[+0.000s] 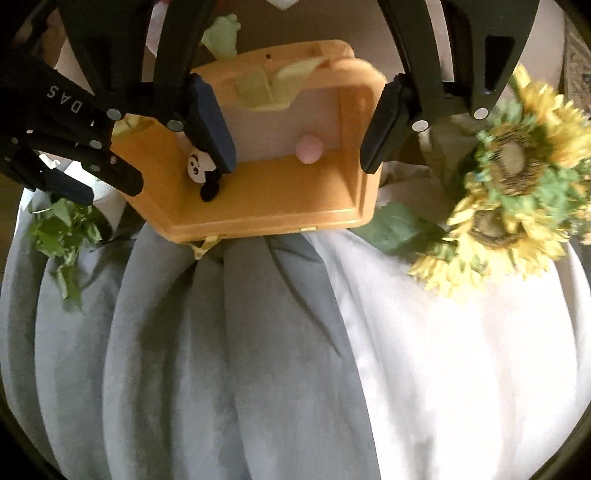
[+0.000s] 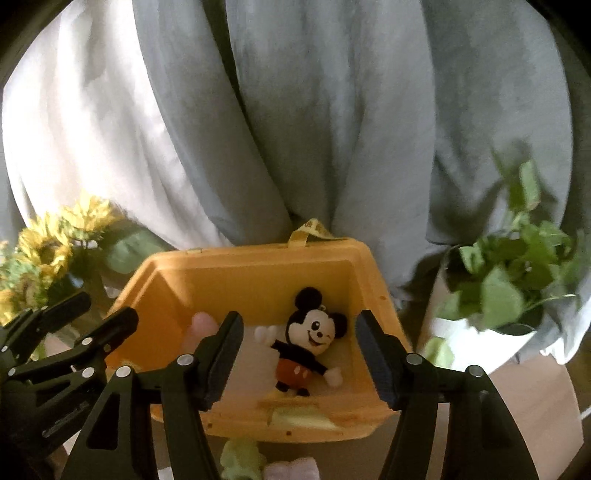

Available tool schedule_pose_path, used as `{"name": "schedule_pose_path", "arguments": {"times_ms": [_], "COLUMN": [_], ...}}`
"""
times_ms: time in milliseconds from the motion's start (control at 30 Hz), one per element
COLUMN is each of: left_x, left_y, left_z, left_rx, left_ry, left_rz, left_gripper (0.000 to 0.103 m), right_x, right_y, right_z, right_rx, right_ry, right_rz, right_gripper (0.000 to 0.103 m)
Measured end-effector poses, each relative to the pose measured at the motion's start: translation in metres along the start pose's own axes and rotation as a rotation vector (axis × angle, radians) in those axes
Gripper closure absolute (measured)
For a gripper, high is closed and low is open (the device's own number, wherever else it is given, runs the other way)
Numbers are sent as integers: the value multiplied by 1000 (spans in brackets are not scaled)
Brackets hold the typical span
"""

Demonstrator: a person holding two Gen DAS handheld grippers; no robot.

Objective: Organize soft objects
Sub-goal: 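Open both tools to drop the egg and Mickey into the crate, then withdraw both tools from the crate toward the remaining plush toys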

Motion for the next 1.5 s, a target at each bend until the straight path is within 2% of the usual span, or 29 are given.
{"name": "schedule_pose_path", "arguments": {"times_ms": [233, 667, 900, 1100, 1500], "left_x": [-9, -45, -73, -94, -140], "left_y": [44, 106, 128, 141, 148], "left_z": [5, 6, 10, 13, 24], "left_rx": [25, 72, 66, 80, 45], "left_ry": [-2, -3, 19, 11, 16], "left_rz": [33, 50, 15, 18, -14], "left_gripper": [32, 30, 29, 29, 29], "right_x": [-5, -38, -56, -78, -128], "right_y": [47, 110, 131, 142, 144], "right_z": [3, 2, 3, 1, 3], "right_rx": [-6, 0, 7, 19, 45], "right_ry": [-7, 15, 25, 39, 36], "right_rz": [47, 75, 66, 50, -20], "right_gripper": [31, 31, 31, 31, 31]}}
Point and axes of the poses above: each gripper's, at about its wrist camera, not at the fingertips, and y roughly against the way its jaws point, z to its right, x to its top, the point moved 8 cm from there along -y, roughly the way its jaws point, and after that the axes turned 1 degree about x, right-handed, at the moved point
